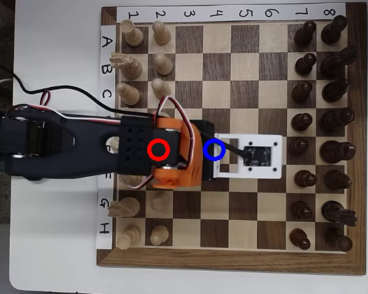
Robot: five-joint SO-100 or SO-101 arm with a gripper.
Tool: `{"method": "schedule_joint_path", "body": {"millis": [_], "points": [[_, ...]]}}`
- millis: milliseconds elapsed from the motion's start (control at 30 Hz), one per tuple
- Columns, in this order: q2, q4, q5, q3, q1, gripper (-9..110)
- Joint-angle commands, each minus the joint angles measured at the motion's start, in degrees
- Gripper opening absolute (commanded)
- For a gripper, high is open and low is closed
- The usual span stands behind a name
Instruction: Move the piece to destination
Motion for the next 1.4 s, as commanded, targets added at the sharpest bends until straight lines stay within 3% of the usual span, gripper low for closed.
{"method": "schedule_joint_path", "body": {"millis": [0,1367], "points": [[1.3,-0.4,0.4,0.9,0.4,0],[-1.7,-4.4,0.4,-2.4,-1.1,0]]}}
